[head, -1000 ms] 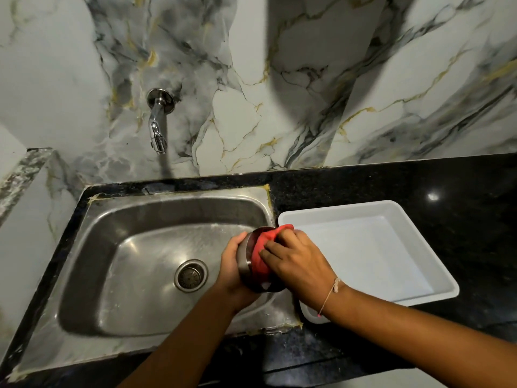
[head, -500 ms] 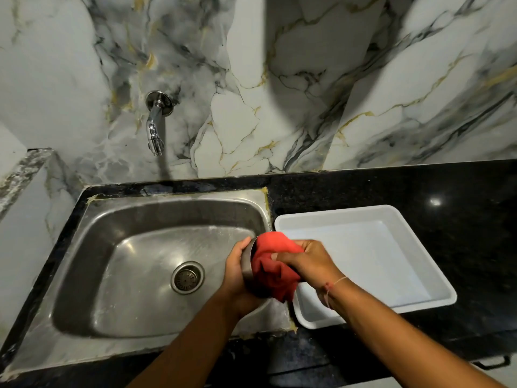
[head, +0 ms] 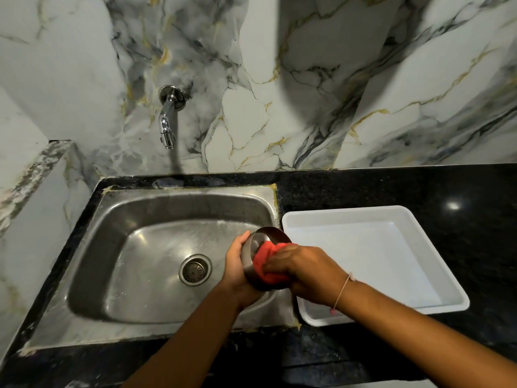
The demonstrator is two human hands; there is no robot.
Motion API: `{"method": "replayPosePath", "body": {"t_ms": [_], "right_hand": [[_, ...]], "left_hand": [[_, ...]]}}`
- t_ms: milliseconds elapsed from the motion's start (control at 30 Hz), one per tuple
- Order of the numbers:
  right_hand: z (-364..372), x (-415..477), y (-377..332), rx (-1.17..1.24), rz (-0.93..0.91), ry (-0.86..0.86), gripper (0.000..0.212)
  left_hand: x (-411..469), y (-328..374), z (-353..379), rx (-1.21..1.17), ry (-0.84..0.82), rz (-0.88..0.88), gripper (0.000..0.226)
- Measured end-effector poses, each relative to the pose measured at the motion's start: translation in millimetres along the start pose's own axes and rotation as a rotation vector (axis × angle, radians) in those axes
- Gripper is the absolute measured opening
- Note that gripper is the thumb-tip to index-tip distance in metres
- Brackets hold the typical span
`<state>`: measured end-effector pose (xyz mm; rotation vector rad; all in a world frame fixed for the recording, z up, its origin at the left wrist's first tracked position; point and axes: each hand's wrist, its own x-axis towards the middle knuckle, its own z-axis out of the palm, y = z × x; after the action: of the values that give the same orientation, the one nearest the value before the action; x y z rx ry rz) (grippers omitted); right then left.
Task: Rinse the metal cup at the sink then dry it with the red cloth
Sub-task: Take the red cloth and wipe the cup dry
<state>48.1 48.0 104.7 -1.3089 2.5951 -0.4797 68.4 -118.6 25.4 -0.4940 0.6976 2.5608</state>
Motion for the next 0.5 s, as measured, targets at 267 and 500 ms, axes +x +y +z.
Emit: {"method": "replayPosePath", "body": {"t_ms": [267, 500], "right_hand": [[-11, 24, -5, -0.231, -0.056, 0.076, 0.039], [-8, 29, -5, 0.232, 0.32, 0.05, 0.033]], "left_hand": [[-1, 0, 11, -0.047, 0.005, 0.049, 0.065], [2, -2, 9, 0.048, 0.081, 0.094, 0.058]]}}
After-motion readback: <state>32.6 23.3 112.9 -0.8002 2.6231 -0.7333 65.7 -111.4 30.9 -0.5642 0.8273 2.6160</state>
